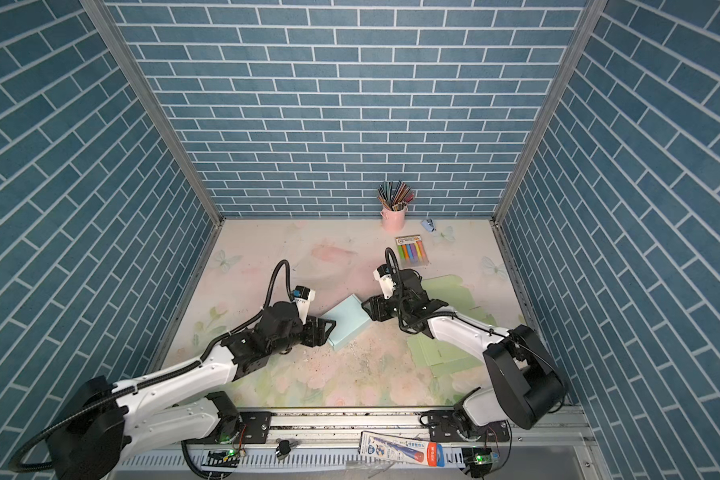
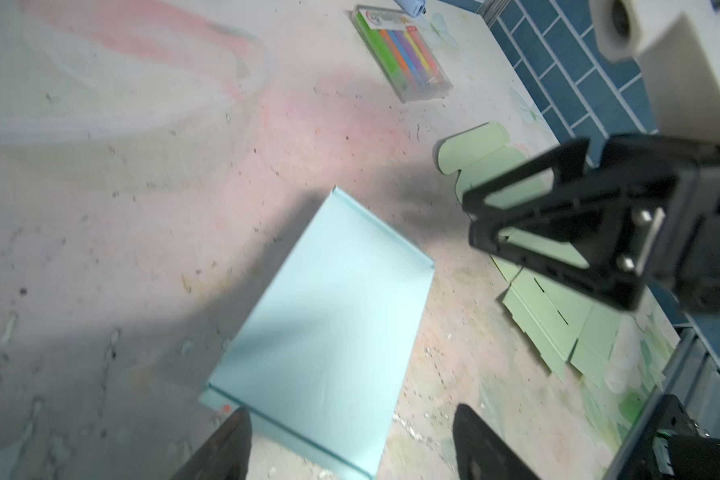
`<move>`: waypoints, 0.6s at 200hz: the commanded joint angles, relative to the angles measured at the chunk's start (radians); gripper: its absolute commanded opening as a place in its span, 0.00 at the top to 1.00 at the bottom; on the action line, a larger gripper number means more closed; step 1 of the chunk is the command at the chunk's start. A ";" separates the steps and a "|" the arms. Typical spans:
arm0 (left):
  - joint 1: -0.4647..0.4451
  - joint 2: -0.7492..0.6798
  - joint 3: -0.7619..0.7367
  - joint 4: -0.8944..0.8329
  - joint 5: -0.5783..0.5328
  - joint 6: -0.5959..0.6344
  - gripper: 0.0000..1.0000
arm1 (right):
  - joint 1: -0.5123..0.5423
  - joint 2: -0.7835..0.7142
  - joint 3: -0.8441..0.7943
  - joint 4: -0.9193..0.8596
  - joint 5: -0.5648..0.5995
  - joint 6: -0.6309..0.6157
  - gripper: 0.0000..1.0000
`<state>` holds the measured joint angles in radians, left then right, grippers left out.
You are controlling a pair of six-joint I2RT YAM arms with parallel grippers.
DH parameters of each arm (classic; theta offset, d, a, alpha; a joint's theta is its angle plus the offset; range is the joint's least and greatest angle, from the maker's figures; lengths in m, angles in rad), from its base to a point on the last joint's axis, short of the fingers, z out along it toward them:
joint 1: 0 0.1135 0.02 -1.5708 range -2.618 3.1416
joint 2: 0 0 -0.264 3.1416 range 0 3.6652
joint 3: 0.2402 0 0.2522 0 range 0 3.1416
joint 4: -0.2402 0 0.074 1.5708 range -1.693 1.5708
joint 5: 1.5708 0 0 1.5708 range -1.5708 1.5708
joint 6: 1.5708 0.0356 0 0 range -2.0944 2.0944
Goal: Fold the paper box
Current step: 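Push the light-blue box away from the robot with both grippers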
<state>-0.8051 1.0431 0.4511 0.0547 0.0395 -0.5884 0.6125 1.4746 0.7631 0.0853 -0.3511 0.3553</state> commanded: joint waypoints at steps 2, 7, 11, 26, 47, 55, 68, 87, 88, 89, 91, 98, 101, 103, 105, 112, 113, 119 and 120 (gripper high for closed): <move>-0.052 -0.063 -0.053 -0.036 -0.070 -0.159 0.23 | -0.014 0.081 0.055 -0.071 -0.057 -0.068 0.38; -0.055 -0.068 -0.067 -0.015 -0.064 -0.174 0.23 | -0.015 0.094 0.064 -0.071 -0.057 -0.071 0.38; -0.054 -0.072 -0.082 0.005 -0.056 -0.188 0.23 | -0.015 0.103 0.070 -0.069 -0.056 -0.070 0.38; -0.054 -0.055 -0.124 0.091 -0.033 -0.218 0.24 | -0.018 0.140 0.085 -0.057 -0.068 -0.070 0.38; -0.054 0.026 -0.125 0.147 -0.028 -0.218 0.24 | -0.017 0.166 0.080 -0.018 -0.113 -0.051 0.38; -0.054 0.052 -0.129 0.175 -0.022 -0.220 0.24 | -0.016 0.169 0.072 -0.005 -0.126 -0.047 0.38; -0.053 0.089 -0.132 0.216 -0.011 -0.219 0.25 | -0.015 0.174 0.059 0.016 -0.144 -0.037 0.38; -0.043 0.138 -0.124 0.247 0.003 -0.210 0.26 | -0.007 0.174 0.038 0.042 -0.162 -0.025 0.38; -0.043 0.139 -0.123 0.248 0.005 -0.210 0.26 | -0.007 0.174 0.037 0.043 -0.163 -0.025 0.38; -0.042 0.142 -0.123 0.250 0.006 -0.209 0.26 | -0.006 0.174 0.037 0.043 -0.164 -0.024 0.38; -0.040 0.145 -0.123 0.255 0.008 -0.209 0.26 | -0.005 0.175 0.035 0.045 -0.165 -0.022 0.39; -0.036 0.155 -0.125 0.270 0.016 -0.208 0.27 | -0.002 0.177 0.030 0.052 -0.170 -0.018 0.39; -0.031 0.158 -0.126 0.277 0.019 -0.208 0.28 | -0.002 0.178 0.027 0.056 -0.174 -0.014 0.40; -0.030 0.160 -0.125 0.280 0.021 -0.208 0.28 | -0.002 0.179 0.026 0.059 -0.177 -0.014 0.40; -0.029 0.162 -0.126 0.283 0.022 -0.207 0.28 | -0.001 0.179 0.024 0.063 -0.180 -0.010 0.40; -0.022 0.167 -0.126 0.291 0.026 -0.205 0.30 | -0.002 0.178 0.014 0.074 -0.187 -0.004 0.41; -0.020 0.168 -0.125 0.292 0.026 -0.204 0.30 | -0.001 0.178 0.013 0.076 -0.187 -0.004 0.41; -0.015 0.171 -0.122 0.295 0.030 -0.202 0.32 | 0.001 0.175 0.006 0.082 -0.187 -0.001 0.42; -0.014 0.171 -0.122 0.296 0.031 -0.202 0.32 | 0.001 0.175 0.005 0.083 -0.187 0.000 0.42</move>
<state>-0.8413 1.2018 0.3286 0.2749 0.0555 -0.7822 0.6044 1.6413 0.7998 0.1181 -0.4927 0.3359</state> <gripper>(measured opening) 0.705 0.593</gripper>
